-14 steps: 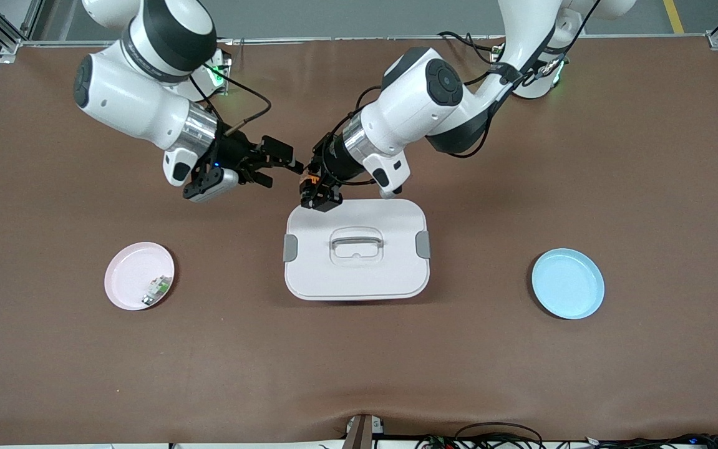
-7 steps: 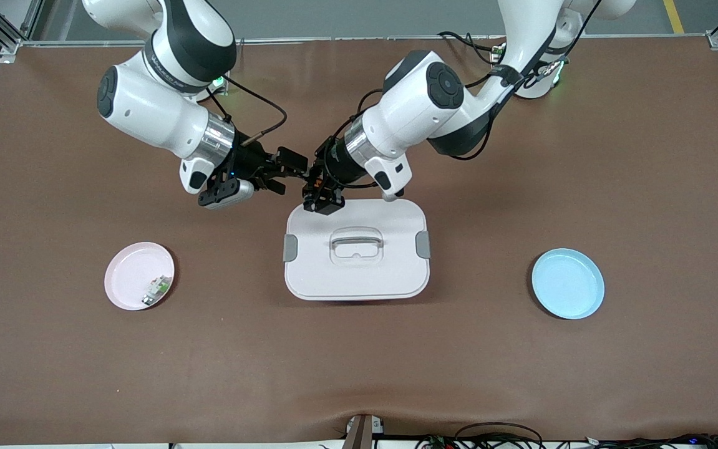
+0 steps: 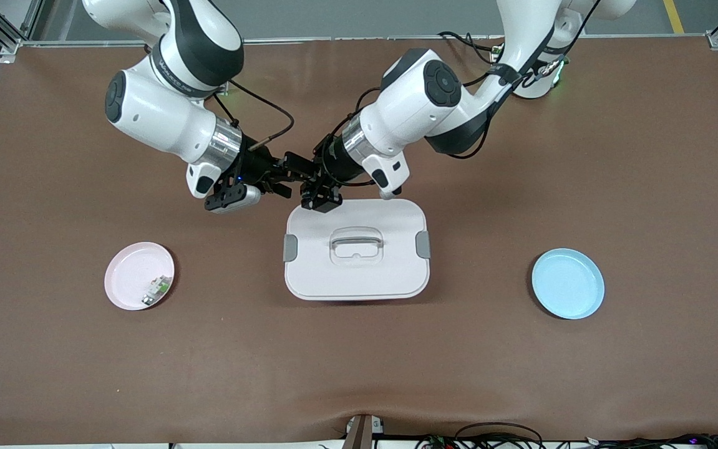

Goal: Transfer orange switch to right arm and place
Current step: 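Close the right gripper on the orange switch beside the left gripper, then open the left gripper and pull it back while the right gripper holds, then carry the switch with the right gripper over the white plate, then lower the orange switch onto the white plate and open the right gripper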

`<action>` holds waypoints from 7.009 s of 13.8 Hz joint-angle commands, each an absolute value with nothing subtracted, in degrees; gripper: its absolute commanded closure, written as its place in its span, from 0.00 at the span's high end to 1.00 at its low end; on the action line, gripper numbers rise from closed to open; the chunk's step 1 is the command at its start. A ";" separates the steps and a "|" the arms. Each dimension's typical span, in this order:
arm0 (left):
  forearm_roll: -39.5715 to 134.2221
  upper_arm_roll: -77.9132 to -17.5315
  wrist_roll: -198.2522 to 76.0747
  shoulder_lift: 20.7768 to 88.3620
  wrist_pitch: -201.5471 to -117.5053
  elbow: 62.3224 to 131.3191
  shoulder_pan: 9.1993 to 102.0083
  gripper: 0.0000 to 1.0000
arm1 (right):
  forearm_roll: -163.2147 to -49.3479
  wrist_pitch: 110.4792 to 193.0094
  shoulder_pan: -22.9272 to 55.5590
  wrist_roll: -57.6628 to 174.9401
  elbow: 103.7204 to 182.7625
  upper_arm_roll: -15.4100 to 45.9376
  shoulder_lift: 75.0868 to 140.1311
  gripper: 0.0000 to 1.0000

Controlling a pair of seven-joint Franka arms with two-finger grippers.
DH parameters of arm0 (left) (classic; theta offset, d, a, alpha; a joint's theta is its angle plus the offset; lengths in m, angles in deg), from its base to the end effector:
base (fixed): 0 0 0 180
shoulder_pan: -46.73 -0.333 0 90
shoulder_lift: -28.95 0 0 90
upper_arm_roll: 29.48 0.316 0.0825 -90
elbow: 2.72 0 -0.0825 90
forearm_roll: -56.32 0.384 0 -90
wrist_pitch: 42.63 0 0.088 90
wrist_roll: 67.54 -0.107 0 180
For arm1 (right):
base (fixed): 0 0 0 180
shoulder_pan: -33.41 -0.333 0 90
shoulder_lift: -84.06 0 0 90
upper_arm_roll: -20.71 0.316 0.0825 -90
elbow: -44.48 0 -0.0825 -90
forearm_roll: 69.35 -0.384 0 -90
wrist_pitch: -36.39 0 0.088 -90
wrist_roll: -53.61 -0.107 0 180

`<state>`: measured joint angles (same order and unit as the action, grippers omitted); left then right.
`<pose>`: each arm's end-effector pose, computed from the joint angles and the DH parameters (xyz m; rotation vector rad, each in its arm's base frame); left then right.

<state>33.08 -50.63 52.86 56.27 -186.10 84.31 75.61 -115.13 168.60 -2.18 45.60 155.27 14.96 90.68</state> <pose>0.5061 -0.5233 0.4596 1.7835 1.7948 -0.5650 0.5231 0.3188 0.4585 -2.4531 0.1137 -0.0305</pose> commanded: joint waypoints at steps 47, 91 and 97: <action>44.89 -50.58 -31.62 41.08 -142.49 80.69 44.03 1.00 | -67.26 151.52 13.28 85.76 146.00 13.95 101.98 0.00; 54.56 -31.07 -68.07 32.64 -149.15 90.54 47.17 1.00 | -65.92 197.23 34.21 134.20 165.42 14.30 114.55 0.00; 54.56 -25.38 -68.07 33.08 -149.15 90.62 53.03 1.00 | -67.67 197.23 34.99 133.15 164.55 14.38 115.87 0.99</action>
<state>53.74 -29.51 -67.96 32.42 -149.85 91.94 48.86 -67.09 196.69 32.71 133.25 165.62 13.22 114.18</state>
